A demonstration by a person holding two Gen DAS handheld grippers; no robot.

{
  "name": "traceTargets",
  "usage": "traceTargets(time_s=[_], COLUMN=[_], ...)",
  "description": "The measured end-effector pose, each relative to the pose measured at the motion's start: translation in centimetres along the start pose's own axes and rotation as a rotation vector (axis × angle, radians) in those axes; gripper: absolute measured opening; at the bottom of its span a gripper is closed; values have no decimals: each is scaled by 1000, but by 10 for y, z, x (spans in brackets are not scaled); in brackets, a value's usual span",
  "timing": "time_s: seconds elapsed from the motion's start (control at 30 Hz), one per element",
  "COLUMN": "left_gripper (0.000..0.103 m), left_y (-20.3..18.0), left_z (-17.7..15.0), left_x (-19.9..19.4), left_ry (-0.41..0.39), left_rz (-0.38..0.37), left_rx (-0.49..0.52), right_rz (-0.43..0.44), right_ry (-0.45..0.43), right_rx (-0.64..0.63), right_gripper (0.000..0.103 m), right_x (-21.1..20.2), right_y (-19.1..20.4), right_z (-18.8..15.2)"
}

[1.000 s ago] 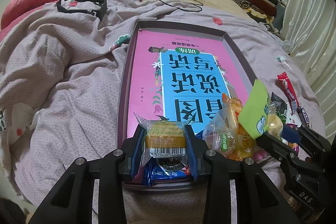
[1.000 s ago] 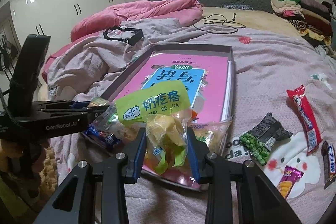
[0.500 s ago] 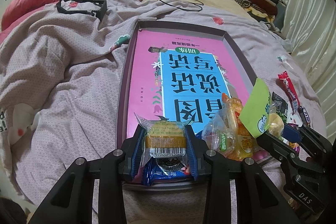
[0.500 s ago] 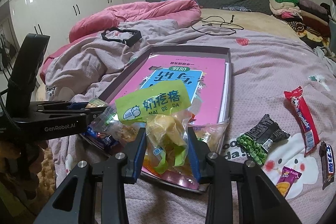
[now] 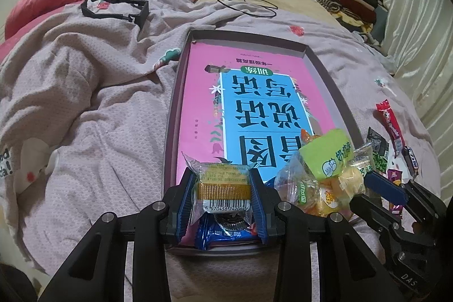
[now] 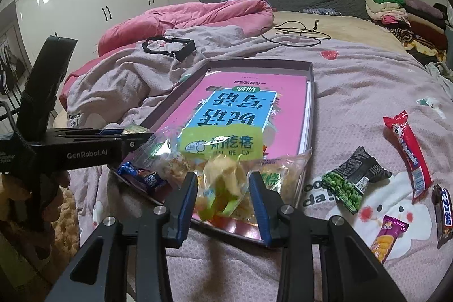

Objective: Organize snacks
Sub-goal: 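Lower both packs into the pink tray and open both tools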

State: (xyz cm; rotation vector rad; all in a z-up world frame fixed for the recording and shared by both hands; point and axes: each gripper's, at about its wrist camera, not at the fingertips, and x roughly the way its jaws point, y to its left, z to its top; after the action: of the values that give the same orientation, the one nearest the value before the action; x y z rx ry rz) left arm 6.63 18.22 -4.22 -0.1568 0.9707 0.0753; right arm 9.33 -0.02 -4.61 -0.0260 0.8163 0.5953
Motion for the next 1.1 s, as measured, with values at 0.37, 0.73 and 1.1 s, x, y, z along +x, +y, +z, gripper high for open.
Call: traceTargets(time_s=[0.37,0.73,1.1], left_gripper=[47,62,68], left_y=[1,0,-1], left_z=[1,3,5], left_x=[-1,-7,-13], left_ry=[-3,-23,-40], left_rz=[1,-4,0], left_rx=[-3,0,9], right_rz=[-45,-69,-58], right_ry=[-8,-44,-11], right_rx=[-68,-68,20], right_gripper=[38,38,44], right_x=[-1,-10,-7], right_y=[7,2,-17], right_z=[-8,-5,-9])
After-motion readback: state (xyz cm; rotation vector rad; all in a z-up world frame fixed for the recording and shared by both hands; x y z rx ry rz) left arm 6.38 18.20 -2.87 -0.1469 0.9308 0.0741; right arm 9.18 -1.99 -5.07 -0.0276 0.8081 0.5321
